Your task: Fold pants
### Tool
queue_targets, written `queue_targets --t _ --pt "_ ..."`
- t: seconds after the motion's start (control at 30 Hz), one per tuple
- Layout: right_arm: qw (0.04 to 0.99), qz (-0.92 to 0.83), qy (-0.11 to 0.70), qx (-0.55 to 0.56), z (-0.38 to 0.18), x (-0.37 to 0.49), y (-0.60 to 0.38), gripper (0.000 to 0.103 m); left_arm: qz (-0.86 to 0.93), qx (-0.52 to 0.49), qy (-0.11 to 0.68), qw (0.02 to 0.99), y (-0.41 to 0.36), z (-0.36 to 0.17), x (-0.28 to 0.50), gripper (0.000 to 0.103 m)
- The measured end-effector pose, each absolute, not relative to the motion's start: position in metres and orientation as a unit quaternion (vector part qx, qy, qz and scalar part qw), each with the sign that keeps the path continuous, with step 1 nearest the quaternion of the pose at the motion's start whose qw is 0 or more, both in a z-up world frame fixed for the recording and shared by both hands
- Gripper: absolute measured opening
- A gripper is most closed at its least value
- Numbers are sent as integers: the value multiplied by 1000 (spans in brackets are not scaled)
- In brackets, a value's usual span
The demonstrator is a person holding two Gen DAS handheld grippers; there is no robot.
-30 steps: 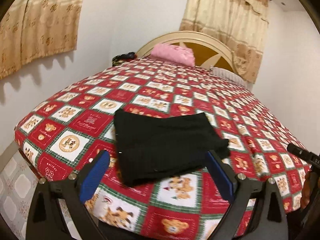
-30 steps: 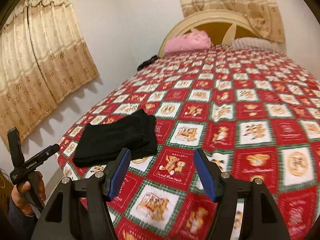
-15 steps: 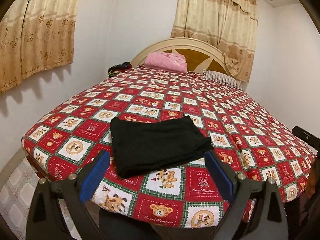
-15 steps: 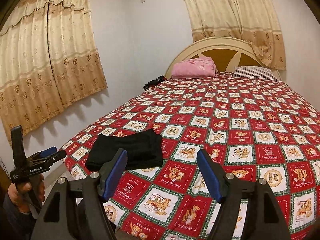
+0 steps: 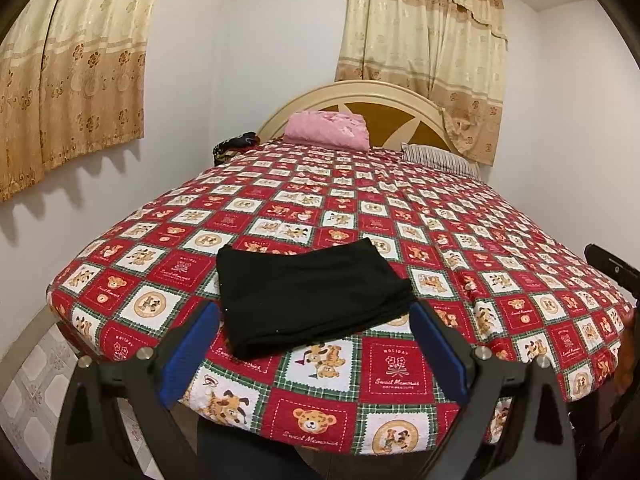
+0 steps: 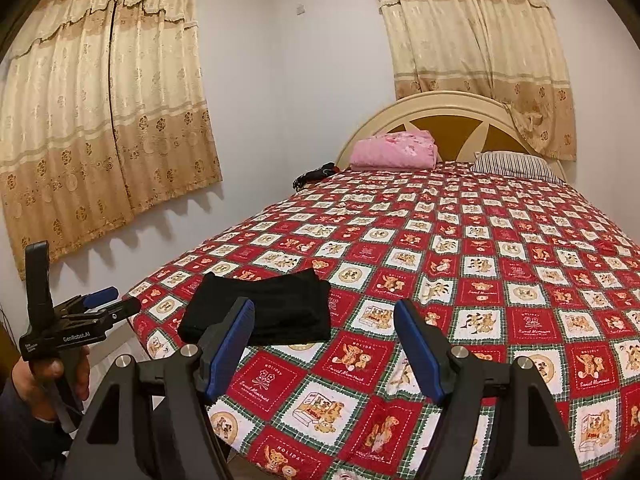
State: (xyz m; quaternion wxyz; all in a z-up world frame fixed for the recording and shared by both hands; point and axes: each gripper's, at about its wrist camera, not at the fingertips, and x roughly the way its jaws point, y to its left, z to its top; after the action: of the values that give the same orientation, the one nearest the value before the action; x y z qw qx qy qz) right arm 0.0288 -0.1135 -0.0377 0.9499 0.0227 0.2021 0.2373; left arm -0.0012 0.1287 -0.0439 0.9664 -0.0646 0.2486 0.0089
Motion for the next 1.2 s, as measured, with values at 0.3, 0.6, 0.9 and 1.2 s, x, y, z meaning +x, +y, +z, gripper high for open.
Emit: queue_targets --t 0.3,0.6,0.9,1.2 --pt "951 237 197 12 -37 25 -110 73 10 -55 244 968 124 -39 -4 98" --pt "952 238 193 9 -36 22 -108 73 19 -45 229 972 122 -32 -7 102" --pt "951 241 194 3 -35 20 -104 73 25 -37 214 976 119 -29 -11 102" --pt "950 246 193 -4 -36 20 -101 73 26 -36 224 974 118 -33 -8 103"
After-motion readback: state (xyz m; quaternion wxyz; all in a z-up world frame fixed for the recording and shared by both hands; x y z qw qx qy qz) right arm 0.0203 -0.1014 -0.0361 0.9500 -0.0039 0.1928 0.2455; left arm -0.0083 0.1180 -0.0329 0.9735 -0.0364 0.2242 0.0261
